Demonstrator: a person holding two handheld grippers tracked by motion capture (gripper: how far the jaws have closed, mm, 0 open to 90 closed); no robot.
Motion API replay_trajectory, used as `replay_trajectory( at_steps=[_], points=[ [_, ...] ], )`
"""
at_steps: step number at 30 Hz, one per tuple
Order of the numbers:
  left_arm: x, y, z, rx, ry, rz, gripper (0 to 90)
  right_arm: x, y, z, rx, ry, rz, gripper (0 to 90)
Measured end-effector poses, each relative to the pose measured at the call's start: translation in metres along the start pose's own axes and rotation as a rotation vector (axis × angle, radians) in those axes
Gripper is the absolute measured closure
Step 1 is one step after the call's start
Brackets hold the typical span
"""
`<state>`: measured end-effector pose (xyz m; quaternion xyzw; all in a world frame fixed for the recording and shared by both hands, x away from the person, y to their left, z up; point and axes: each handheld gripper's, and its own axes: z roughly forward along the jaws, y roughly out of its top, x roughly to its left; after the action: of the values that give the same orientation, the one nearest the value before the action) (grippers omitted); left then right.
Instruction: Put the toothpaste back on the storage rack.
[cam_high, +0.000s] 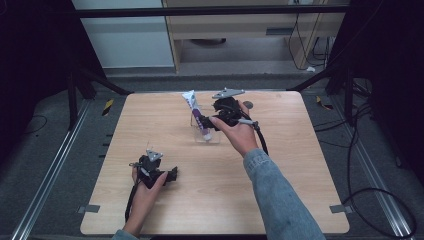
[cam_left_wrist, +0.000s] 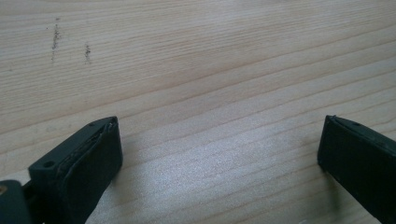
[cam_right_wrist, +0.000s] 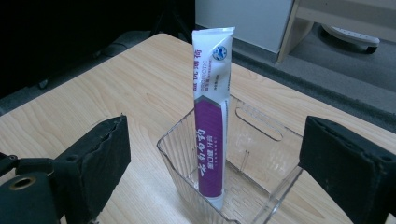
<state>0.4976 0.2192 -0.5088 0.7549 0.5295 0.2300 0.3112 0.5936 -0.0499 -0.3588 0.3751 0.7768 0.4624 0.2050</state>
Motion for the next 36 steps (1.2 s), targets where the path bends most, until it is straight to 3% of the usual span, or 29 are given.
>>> replay_trajectory(
  at_steps=[19,36],
  points=[
    [-0.001,0.000,0.000,0.000,0.000,-0.002,0.0,-0.022,-0.015,-0.029,-0.033,-0.045,0.041,8.7],
    [-0.003,0.002,0.001,0.002,-0.004,0.003,0.0,-0.038,-0.041,-0.053,-0.036,-0.086,0.077,8.3]
  ],
)
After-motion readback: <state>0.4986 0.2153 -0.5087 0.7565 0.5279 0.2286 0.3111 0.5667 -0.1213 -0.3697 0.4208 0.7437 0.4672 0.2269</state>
